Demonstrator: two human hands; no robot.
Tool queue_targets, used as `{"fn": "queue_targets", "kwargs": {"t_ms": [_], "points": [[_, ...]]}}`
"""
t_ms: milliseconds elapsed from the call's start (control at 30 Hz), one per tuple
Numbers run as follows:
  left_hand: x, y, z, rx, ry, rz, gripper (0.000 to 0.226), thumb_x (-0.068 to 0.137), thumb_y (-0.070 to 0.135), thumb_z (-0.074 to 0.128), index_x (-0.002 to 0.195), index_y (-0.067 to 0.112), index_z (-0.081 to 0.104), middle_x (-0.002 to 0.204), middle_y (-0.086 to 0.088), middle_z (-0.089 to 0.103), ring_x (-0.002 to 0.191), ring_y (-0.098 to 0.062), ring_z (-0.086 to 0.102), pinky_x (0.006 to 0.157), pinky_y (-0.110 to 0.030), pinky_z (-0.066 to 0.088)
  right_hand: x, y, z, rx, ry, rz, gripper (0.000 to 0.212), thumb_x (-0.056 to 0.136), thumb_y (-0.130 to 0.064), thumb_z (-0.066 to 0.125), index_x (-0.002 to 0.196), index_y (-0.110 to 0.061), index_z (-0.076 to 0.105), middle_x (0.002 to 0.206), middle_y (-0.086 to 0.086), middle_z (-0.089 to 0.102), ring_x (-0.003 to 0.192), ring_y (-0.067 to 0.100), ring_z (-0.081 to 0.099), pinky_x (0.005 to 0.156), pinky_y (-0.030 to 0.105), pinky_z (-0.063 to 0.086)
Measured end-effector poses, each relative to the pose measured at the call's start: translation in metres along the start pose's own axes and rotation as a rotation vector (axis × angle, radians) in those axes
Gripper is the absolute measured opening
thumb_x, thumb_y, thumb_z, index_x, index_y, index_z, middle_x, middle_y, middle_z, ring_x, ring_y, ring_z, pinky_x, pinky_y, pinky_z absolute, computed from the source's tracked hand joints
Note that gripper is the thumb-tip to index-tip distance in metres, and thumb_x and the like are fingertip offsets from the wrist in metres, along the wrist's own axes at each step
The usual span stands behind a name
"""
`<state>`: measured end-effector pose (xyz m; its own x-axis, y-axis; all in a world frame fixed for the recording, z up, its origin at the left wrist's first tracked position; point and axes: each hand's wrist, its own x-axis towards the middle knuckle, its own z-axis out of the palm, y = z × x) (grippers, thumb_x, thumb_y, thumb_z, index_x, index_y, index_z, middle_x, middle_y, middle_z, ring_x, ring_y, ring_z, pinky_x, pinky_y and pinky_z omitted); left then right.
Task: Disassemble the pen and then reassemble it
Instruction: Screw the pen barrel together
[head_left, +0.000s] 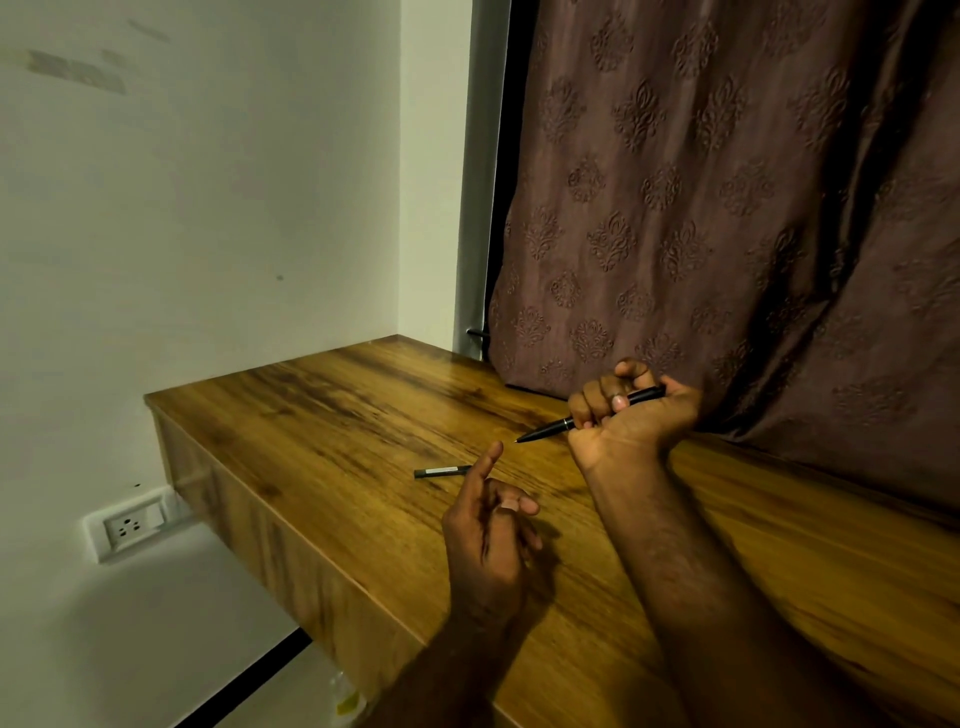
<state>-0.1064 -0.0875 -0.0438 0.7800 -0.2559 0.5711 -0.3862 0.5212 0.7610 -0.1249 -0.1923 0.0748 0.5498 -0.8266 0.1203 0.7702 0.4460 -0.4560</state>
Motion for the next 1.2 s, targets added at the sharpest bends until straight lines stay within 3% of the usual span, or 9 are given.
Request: {"fn": "queue_targets", "kwargs": {"t_ms": [100, 333, 633, 767, 833, 933, 1033, 1100, 1200], "points": [[0.001, 0.001, 0.001, -0.007, 0.001, -0.005, 0.055, 0.08, 0.032, 0.041, 0.131, 0.016, 0.047, 0.072, -0.007, 0.065, 0.047, -0.015, 0.053, 0.046, -0.033, 0.047, 0.0, -0.001, 0.0, 0.0, 0.002, -0.003, 0.045, 0.088, -0.035, 0.02, 0.059, -0.012, 0.045, 0.037, -0.003, 0.024, 0.032, 0.012, 0.015, 0.043, 0.014, 0.016], [-0.001, 0.005, 0.001, 0.011, -0.007, -0.012, 0.052, 0.082, 0.008, 0.035, 0.132, 0.006, 0.047, 0.07, -0.005, 0.065, 0.047, -0.011, 0.052, 0.047, -0.028, 0.048, 0.0, 0.0, 0.002, -0.017, 0.015, -0.008, 0.043, 0.086, -0.034, 0.021, 0.058, -0.012, 0.045, 0.037, -0.003, 0.024, 0.033, 0.012, 0.014, 0.044, 0.015, 0.015], [-0.002, 0.007, 0.002, 0.032, -0.03, 0.011, 0.052, 0.081, 0.016, 0.039, 0.131, 0.015, 0.048, 0.072, -0.009, 0.064, 0.047, -0.015, 0.053, 0.046, -0.033, 0.048, -0.001, 0.004, 0.001, -0.02, 0.002, 0.01, 0.042, 0.087, -0.034, 0.021, 0.059, -0.012, 0.045, 0.037, -0.003, 0.024, 0.032, 0.012, 0.015, 0.045, 0.014, 0.015], [-0.003, 0.006, 0.001, 0.038, -0.029, 0.011, 0.052, 0.081, 0.011, 0.039, 0.132, 0.016, 0.047, 0.072, -0.014, 0.063, 0.047, -0.018, 0.052, 0.046, -0.031, 0.047, -0.002, 0.006, 0.0, -0.016, -0.021, 0.013, 0.043, 0.088, -0.035, 0.02, 0.06, -0.012, 0.044, 0.037, -0.003, 0.024, 0.031, 0.012, 0.015, 0.044, 0.012, 0.016], [-0.003, 0.005, 0.001, 0.038, -0.043, 0.022, 0.052, 0.079, 0.019, 0.041, 0.131, 0.017, 0.047, 0.071, -0.011, 0.063, 0.046, -0.017, 0.052, 0.046, -0.03, 0.047, -0.002, 0.006, -0.001, -0.015, -0.029, 0.013, 0.045, 0.088, -0.037, 0.02, 0.06, -0.012, 0.045, 0.036, -0.003, 0.024, 0.031, 0.012, 0.015, 0.044, 0.013, 0.016], [-0.003, 0.002, 0.002, 0.042, -0.041, 0.019, 0.057, 0.076, 0.027, 0.041, 0.131, 0.014, 0.048, 0.071, -0.008, 0.063, 0.045, -0.011, 0.051, 0.046, -0.028, 0.046, -0.002, 0.009, -0.002, -0.021, -0.04, 0.018, 0.049, 0.09, -0.042, 0.02, 0.062, -0.011, 0.046, 0.036, -0.003, 0.026, 0.031, 0.011, 0.017, 0.043, 0.014, 0.015], [-0.002, 0.001, 0.002, 0.053, -0.012, -0.007, 0.052, 0.08, 0.02, 0.046, 0.131, 0.008, 0.05, 0.071, -0.008, 0.064, 0.044, -0.009, 0.05, 0.045, -0.024, 0.045, -0.001, 0.012, -0.003, -0.027, -0.038, 0.013, 0.055, 0.09, -0.051, 0.023, 0.063, -0.011, 0.048, 0.039, -0.003, 0.029, 0.031, 0.011, 0.021, 0.041, 0.015, 0.016], [0.001, 0.001, 0.001, 0.076, 0.029, -0.056, 0.042, 0.087, 0.017, 0.05, 0.129, 0.012, 0.052, 0.072, -0.006, 0.067, 0.046, -0.012, 0.053, 0.046, -0.025, 0.045, 0.0, 0.013, -0.005, -0.027, -0.041, 0.017, 0.055, 0.09, -0.053, 0.025, 0.065, -0.011, 0.049, 0.041, -0.002, 0.031, 0.03, 0.012, 0.023, 0.039, 0.014, 0.018], [0.005, 0.002, 0.004, 0.087, 0.109, -0.203, 0.04, 0.092, 0.031, 0.056, 0.131, 0.031, 0.047, 0.08, -0.004, 0.07, 0.053, -0.015, 0.058, 0.05, -0.029, 0.051, 0.003, 0.019, -0.008, -0.046, -0.042, 0.045, 0.051, 0.091, -0.048, 0.026, 0.067, -0.01, 0.05, 0.042, -0.001, 0.035, 0.03, 0.012, 0.026, 0.038, 0.014, 0.02]]}}
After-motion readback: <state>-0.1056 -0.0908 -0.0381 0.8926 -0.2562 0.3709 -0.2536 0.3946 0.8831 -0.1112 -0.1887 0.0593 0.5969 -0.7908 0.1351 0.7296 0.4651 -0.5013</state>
